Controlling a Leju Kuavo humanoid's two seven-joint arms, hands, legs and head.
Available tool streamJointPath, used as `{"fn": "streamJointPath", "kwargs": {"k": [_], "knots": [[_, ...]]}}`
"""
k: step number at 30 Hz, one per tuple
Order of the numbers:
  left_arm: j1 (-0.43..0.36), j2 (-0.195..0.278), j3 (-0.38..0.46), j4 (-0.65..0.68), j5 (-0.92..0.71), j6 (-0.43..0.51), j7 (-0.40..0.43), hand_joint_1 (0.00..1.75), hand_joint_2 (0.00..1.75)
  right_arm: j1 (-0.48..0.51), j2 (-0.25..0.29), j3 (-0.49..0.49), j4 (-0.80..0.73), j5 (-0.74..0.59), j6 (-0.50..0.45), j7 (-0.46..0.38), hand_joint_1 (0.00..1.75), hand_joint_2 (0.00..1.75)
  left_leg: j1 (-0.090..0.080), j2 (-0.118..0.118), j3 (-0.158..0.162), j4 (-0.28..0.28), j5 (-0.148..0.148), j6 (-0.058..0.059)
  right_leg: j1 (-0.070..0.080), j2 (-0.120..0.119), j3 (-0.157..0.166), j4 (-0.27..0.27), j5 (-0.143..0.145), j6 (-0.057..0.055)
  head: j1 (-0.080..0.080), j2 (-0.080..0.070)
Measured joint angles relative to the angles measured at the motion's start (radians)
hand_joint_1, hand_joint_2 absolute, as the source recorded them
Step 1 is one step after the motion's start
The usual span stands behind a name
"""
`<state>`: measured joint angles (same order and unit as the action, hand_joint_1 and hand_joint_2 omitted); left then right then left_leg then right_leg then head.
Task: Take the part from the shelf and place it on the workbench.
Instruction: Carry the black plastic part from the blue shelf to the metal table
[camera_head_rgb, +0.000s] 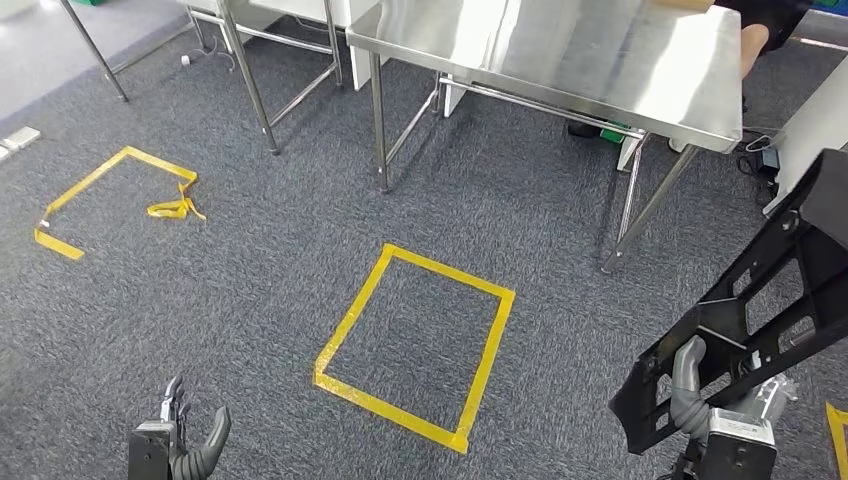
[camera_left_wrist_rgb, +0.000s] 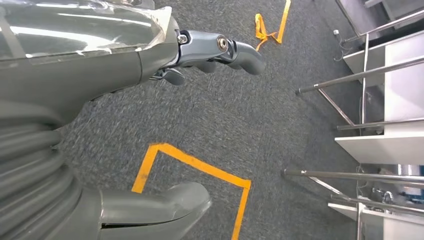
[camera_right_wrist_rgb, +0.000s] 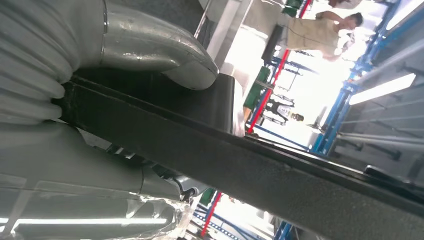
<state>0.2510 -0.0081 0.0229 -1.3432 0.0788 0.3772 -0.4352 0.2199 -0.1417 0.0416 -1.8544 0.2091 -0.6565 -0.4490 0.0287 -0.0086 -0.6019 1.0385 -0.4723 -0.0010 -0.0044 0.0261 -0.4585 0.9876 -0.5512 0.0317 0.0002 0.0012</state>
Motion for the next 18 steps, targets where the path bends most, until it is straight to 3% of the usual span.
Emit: {"fn": "streamJointPath", "kwargs": {"k": [2,3,5,7,9,10,11,12,13,14,15,16,17,18], "knots": [[-0.003,-0.001,0.0,-0.001,-0.002,0.0,0.001,0.0,1.75,-0.001,0.001,0.0,0.0,0.002,0.0,0.001,1.75,1.75,-0.002,0.001,0.013,-0.007,-0.009,0.021,-0.002,-0.001,-0.011,0.034,0.014,0.019,0.002,0.0],[-0.003,-0.001,0.0,-0.001,-0.003,0.0,0.001,0.0,1.75,-0.002,0.001,0.0,0.0,0.002,0.0,0.001,1.75,1.75,-0.002,0.001,0.025,-0.013,-0.015,0.03,-0.003,-0.005,-0.038,0.079,0.023,0.026,0.004,0.0],[-0.004,-0.001,0.001,-0.001,-0.004,0.0,0.001,0.0,1.75,-0.004,0.001,-0.001,0.001,0.004,0.0,0.002,1.75,1.75,-0.002,0.003,0.056,-0.026,-0.032,0.043,-0.007,-0.013,-0.126,0.195,0.028,0.031,0.008,0.0],[-0.003,-0.002,0.002,-0.001,-0.006,0.0,0.002,0.0,1.75,-0.004,0.001,-0.001,0.003,0.005,0.001,0.003,1.75,1.75,-0.003,0.002,0.095,-0.041,-0.054,0.044,-0.009,-0.014,-0.22,0.282,-0.007,0.024,0.008,0.0],[-0.002,-0.004,0.002,-0.001,-0.007,0.001,0.003,0.0,1.75,-0.004,0.001,-0.001,0.007,0.006,0.001,0.004,1.75,1.75,-0.003,0.0,0.146,-0.059,-0.082,0.04,-0.013,-0.015,-0.276,0.272,-0.05,0.019,0.008,0.0],[-0.001,-0.005,0.002,-0.001,-0.007,0.001,0.004,0.0,1.75,-0.004,0.001,-0.001,0.009,0.006,0.002,0.004,1.75,1.75,-0.003,-0.001,0.173,-0.067,-0.097,0.038,-0.016,-0.016,-0.283,0.228,-0.05,0.024,0.009,0.0],[0.0,-0.005,0.002,-0.001,-0.007,0.001,0.005,0.0,1.75,-0.004,0.001,-0.001,0.011,0.006,0.002,0.005,1.75,1.75,-0.002,-0.002,0.198,-0.074,-0.114,0.034,-0.019,-0.021,-0.284,0.165,-0.017,0.036,0.009,0.0],[0.001,-0.006,0.002,-0.001,-0.007,0.002,0.006,0.0,1.75,-0.004,0.001,-0.001,0.015,0.006,0.003,0.005,1.75,1.75,-0.002,-0.001,0.219,-0.079,-0.131,0.03,-0.02,-0.028,-0.281,0.107,0.054,0.054,0.009,0.0],[0.003,-0.006,0.002,-0.001,-0.007,0.002,0.008,0.0,1.75,-0.005,0.001,-0.001,0.018,0.006,0.004,0.007,1.75,1.75,-0.001,-0.001,0.236,-0.085,-0.149,0.024,-0.015,-0.035,-0.273,0.063,0.123,0.062,0.009,0.0],[0.004,-0.007,0.003,-0.001,-0.007,0.002,0.01,0.0,1.75,-0.006,0.0,-0.001,0.021,0.006,0.006,0.008,1.75,1.75,0.001,-0.001,0.254,-0.094,-0.163,0.017,-0.006,-0.04,-0.264,0.038,0.179,0.059,0.008,0.0],[0.003,-0.007,0.003,-0.002,-0.007,0.001,0.013,0.0,1.75,-0.009,0.0,-0.001,0.023,0.006,0.007,0.01,1.75,1.75,0.003,0.0,0.272,-0.099,-0.17,0.01,0.001,-0.042,-0.254,0.032,0.204,0.045,0.008,0.0],[0.0,-0.008,0.003,-0.004,-0.008,0.0,0.015,0.0,1.75,-0.014,-0.001,-0.001,0.023,0.007,0.008,0.011,1.75,1.75,0.006,0.001,0.282,-0.092,-0.164,0.001,0.009,-0.04,-0.238,0.033,0.191,0.021,0.008,0.0],[-0.005,-0.008,0.003,-0.005,-0.008,0.0,0.017,0.0,1.75,-0.02,-0.002,-0.001,0.022,0.008,0.009,0.011,1.75,1.75,0.01,0.002,0.275,-0.056,-0.145,-0.003,0.008,-0.036,-0.22,0.028,0.176,0.001,0.008,0.0],[-0.01,-0.009,0.002,-0.006,-0.009,-0.001,0.018,0.0,1.75,-0.027,-0.003,-0.002,0.021,0.01,0.009,0.012,1.75,1.75,0.012,0.003,0.243,0.013,-0.115,-0.004,0.005,-0.034,-0.198,0.022,0.161,-0.015,0.008,0.0]]}}
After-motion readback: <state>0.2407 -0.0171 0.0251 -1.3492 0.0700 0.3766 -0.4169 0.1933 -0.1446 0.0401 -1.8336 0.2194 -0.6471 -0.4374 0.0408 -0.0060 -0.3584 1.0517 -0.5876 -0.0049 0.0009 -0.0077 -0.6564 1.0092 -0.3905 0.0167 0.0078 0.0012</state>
